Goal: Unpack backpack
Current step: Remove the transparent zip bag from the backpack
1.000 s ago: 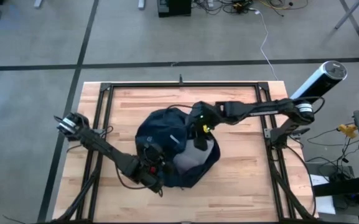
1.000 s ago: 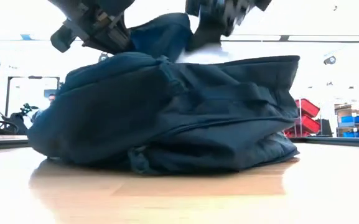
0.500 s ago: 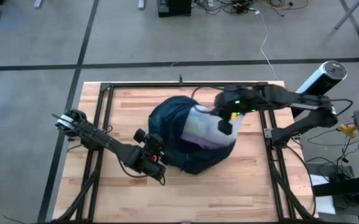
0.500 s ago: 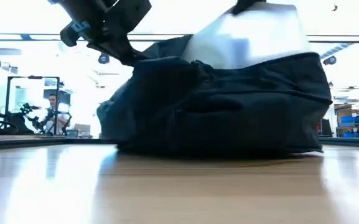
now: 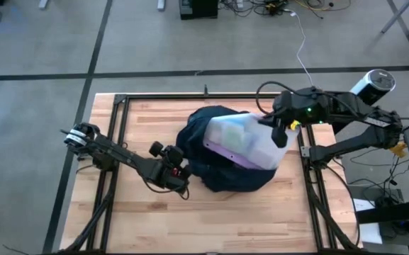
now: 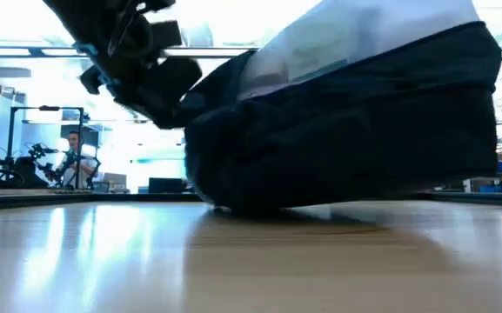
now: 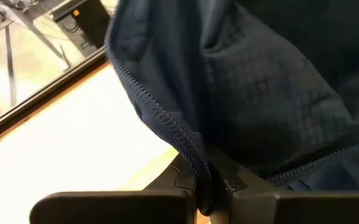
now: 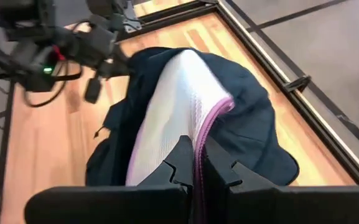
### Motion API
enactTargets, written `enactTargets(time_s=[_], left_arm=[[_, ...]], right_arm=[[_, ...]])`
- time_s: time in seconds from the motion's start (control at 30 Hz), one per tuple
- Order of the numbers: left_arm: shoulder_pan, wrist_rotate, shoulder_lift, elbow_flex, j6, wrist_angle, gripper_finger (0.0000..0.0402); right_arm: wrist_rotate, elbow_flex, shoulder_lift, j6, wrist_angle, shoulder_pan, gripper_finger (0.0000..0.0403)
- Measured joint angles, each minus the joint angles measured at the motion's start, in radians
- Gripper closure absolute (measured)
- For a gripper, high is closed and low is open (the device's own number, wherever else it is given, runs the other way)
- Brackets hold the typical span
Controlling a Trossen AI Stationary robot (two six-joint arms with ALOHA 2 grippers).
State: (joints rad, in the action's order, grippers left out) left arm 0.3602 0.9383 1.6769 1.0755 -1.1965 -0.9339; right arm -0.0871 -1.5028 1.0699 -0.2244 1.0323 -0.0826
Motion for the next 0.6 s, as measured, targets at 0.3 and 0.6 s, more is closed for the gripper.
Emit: enactTargets(time_s=[0.3, 0.6], left_arm=[[-0.020, -0.023, -0.076, -0.008, -0.096, -0.271, 0.0401], [-0.020, -0.087, -0.235, -0.027, -0.186, -0.519, 0.0402]], right_arm=[[0.035, -0.001, -0.037, 0.032, -0.102, 0.000, 0.0403], [0.006, -0.001, -0.077, 0.052, -0.125, -0.001, 0.0403]])
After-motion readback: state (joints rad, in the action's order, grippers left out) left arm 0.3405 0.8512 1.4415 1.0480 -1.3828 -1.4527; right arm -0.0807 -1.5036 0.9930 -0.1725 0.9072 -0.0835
